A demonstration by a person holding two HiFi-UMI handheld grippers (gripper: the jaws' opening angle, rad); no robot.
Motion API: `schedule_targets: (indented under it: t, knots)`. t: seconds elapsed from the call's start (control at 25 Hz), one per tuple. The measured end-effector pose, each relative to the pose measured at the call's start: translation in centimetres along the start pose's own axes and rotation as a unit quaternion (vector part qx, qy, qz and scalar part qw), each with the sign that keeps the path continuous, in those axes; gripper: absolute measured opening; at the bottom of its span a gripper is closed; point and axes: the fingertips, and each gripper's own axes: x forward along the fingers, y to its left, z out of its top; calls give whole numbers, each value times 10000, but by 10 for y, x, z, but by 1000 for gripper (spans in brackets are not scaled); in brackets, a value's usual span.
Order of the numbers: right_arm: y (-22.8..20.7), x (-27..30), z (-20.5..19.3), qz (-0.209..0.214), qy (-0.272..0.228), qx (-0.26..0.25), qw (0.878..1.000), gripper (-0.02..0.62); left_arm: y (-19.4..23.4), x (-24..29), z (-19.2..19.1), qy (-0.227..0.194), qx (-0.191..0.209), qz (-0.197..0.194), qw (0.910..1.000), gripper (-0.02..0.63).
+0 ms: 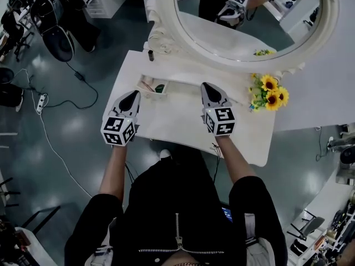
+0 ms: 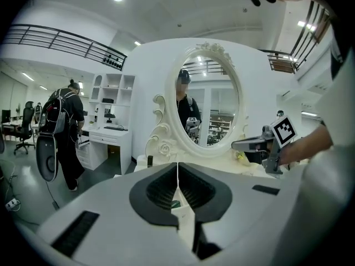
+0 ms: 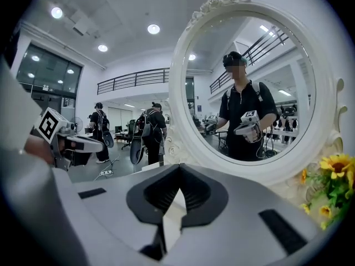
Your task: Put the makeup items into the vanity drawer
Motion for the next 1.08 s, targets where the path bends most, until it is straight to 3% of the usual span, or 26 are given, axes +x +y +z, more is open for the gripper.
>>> schedule_targets:
  t: [1.08]
  knots:
    - [19,7,1,160,-28,75,9998,3,10,-1,-8,86,-25,24,10000,23]
